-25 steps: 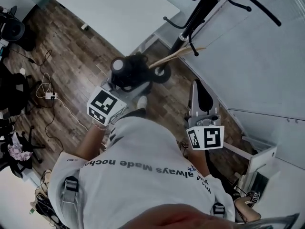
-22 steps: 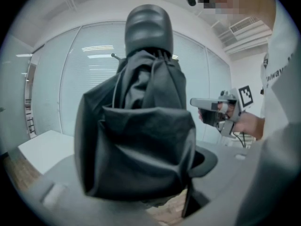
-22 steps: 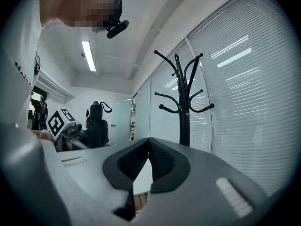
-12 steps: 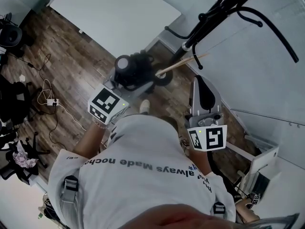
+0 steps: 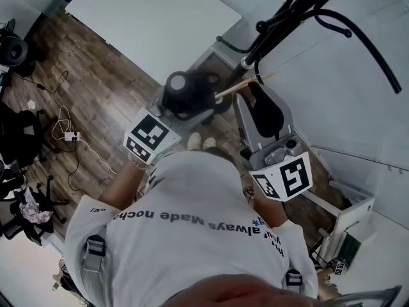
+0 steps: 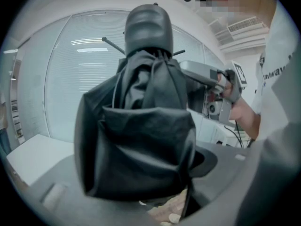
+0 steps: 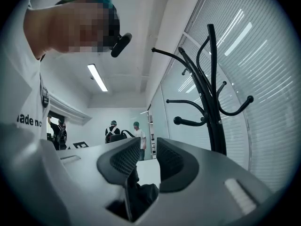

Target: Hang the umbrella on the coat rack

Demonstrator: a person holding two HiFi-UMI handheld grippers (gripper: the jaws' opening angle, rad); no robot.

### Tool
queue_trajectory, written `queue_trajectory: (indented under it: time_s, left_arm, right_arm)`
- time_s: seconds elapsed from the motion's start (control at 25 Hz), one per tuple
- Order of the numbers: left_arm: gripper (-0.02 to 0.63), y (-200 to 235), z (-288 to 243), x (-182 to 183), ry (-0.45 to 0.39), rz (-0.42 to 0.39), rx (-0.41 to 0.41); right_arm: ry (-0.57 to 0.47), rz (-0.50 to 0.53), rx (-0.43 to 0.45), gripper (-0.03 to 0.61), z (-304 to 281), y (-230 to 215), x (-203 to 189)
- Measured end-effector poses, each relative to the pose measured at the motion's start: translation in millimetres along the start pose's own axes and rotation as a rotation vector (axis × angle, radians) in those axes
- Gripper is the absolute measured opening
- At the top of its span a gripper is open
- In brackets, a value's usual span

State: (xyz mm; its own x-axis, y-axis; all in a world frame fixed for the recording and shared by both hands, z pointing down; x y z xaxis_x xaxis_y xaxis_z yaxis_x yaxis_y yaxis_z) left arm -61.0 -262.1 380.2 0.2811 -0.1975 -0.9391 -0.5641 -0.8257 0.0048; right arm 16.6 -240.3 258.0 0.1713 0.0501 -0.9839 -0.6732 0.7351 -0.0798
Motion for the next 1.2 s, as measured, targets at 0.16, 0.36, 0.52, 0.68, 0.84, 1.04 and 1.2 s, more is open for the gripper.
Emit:
queue_trajectory:
  time_s: [0.16,0.36,0.52,0.68,0.84,1.04,1.2]
  left_arm:
    - [0.290,-8,-16,9,0.014,-0.015,-0.009]
    - [0.290,-15,-30,18,0.026,-0.030,-0.021]
    - [0.290,-17,-42,21,0.030,-0.043,-0.026]
    - [0.290,-21,-47,25,0.038,-0.050,-0.036]
    - [0.290,-20,-52,28,0.045,-0.062,-0.044]
    - [0.290,-18,-59,27,0.059,-0.073,-0.048]
    - [0.290,-12,-64,31,0.070,-0.091,-0.037]
  right_arm:
    - [-0.012,-0.051,0.065,0.107,-7,-8,6]
    - [0.008,-0.073,0.109,0.109,-12,-19,8]
    - [0.009,-0.084,0.122,0.100,-11,-31,5]
    - [0.008,-0.090,0.133,0.077,-11,-35,7]
    - [0.006,-0.087,0.128,0.038,-12,-42,7]
    - [-0.003,-0.040,0.094,0.008,-10,-51,11]
    - [-0.022,0.050,0.053,0.006,-8,-57,23]
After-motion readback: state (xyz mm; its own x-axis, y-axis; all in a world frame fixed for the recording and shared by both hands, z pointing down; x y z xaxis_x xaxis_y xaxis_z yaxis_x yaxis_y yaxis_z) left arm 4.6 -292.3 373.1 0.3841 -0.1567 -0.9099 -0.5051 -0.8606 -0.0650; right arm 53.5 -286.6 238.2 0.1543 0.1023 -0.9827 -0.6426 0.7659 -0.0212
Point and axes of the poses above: the fingertips, and each gripper's own axes: z backward along the fingers, y to its left, x out of its top, the point moved 2 cm from there along z, backward along the fingers, and after that the axes turned 8 degrees about x, right-handed, at the moved point
